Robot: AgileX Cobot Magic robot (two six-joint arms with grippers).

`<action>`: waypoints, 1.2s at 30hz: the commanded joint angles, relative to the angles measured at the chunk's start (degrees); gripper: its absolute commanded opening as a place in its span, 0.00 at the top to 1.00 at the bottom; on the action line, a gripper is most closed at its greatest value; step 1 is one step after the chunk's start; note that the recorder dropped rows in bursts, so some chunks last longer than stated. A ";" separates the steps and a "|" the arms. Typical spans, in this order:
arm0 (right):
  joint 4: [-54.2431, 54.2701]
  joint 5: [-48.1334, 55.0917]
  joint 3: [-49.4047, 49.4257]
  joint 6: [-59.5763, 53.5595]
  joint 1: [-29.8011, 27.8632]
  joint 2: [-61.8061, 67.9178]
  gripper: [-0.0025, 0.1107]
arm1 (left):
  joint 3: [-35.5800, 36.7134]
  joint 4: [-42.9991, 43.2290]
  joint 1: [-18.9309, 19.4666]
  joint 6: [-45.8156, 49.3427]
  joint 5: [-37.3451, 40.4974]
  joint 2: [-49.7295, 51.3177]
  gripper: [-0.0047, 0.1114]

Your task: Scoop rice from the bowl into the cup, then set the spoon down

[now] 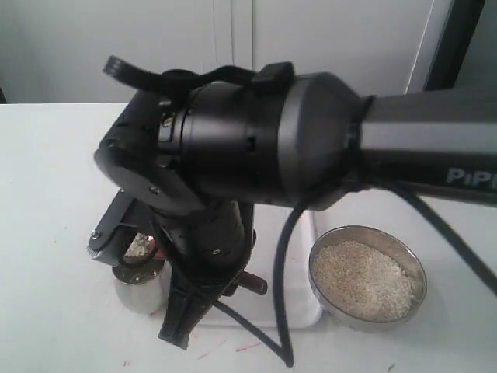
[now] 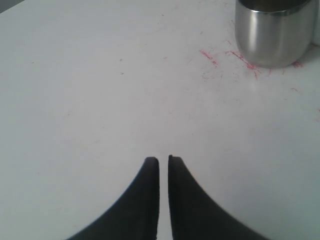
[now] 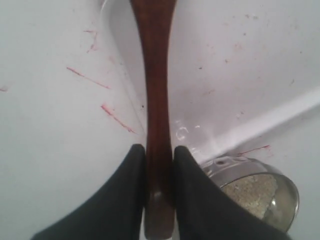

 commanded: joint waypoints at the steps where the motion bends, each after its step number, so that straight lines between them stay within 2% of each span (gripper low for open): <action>1: -5.28 0.29 -0.62 0.44 1.39 2.13 0.98 | 0.52 -0.32 -0.42 -0.33 2.79 0.00 0.84; 8: -18.65 0.29 -0.37 -4.12 4.39 4.40 0.98 | 0.52 -0.32 -0.42 -0.33 2.79 0.00 0.84; 13: -23.14 0.29 -0.37 -5.64 4.34 4.40 0.98 | 0.52 -0.32 -0.42 -0.33 2.79 0.00 0.84; 36: -33.24 0.29 -0.37 -13.57 4.34 6.23 0.98 | 0.52 -0.32 -0.42 -0.33 2.79 0.00 0.84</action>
